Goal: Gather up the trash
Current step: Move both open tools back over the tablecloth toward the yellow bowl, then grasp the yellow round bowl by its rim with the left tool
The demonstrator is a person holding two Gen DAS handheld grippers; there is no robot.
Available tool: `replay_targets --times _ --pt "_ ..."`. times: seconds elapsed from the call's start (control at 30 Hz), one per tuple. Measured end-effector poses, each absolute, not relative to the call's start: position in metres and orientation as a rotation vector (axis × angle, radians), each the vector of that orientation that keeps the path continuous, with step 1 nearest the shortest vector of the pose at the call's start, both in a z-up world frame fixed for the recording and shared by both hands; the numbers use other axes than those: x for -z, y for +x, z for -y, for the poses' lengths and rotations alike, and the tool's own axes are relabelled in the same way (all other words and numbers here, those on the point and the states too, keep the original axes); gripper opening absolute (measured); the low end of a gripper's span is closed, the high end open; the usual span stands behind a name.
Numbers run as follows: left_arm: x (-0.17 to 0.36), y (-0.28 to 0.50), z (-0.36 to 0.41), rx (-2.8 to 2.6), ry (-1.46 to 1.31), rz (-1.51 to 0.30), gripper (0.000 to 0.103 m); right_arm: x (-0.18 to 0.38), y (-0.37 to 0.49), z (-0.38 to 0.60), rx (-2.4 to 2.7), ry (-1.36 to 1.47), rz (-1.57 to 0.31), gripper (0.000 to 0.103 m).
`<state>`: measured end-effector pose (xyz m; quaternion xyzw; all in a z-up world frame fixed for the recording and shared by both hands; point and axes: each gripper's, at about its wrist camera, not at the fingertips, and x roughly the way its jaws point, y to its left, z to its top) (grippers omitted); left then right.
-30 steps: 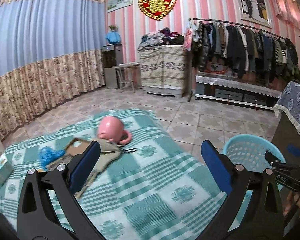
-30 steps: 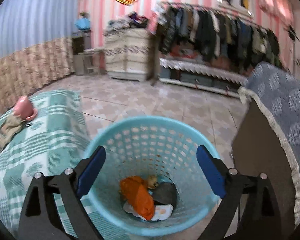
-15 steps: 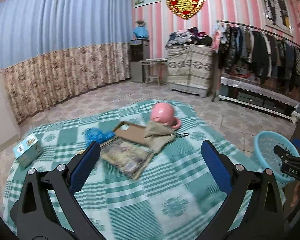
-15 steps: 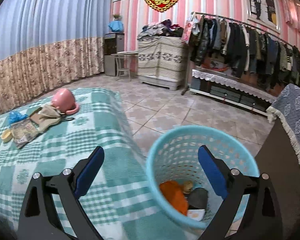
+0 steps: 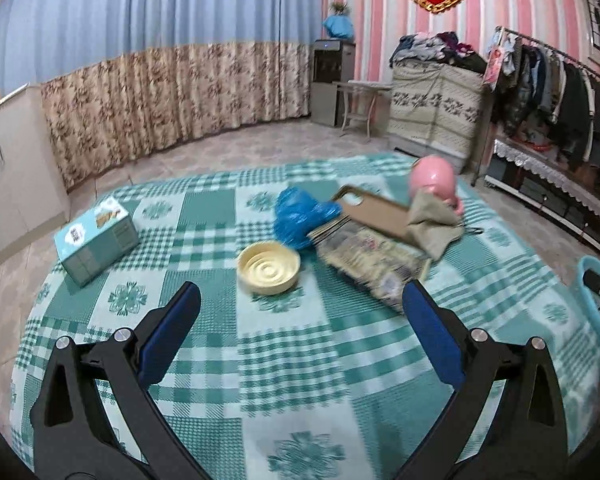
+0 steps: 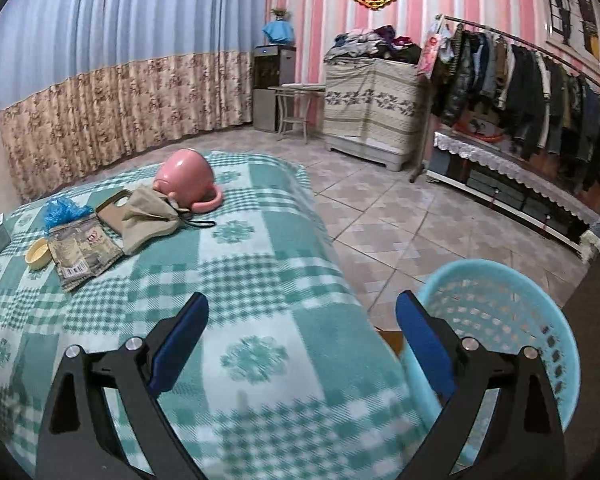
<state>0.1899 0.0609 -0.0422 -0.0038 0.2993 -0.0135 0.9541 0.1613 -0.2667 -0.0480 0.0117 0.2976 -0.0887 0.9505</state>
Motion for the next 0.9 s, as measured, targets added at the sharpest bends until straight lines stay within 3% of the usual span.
replay_targets --times 0.47,0.57,0.7,0.9 --pt "0.096 0.291 -0.094 -0.036 -0.075 -0.824 0.097 0.075 0.234 0.227 0.078 0.033 -0.707 0.093" --pt "0.104 0.308 -0.090 -0.008 -0.067 -0.877 0.084 0.082 0.238 0.213 0.060 -0.005 -0.728 0.093" --pt "0.106 0.311 -0.082 0.004 -0.023 -0.884 0.061 0.083 0.237 0.205 0.057 -0.026 -0.741 0.093" --pt "0.095 0.283 -0.079 0.004 0.023 -0.851 0.060 0.080 0.236 0.181 0.028 -0.016 -0.753 0.093"
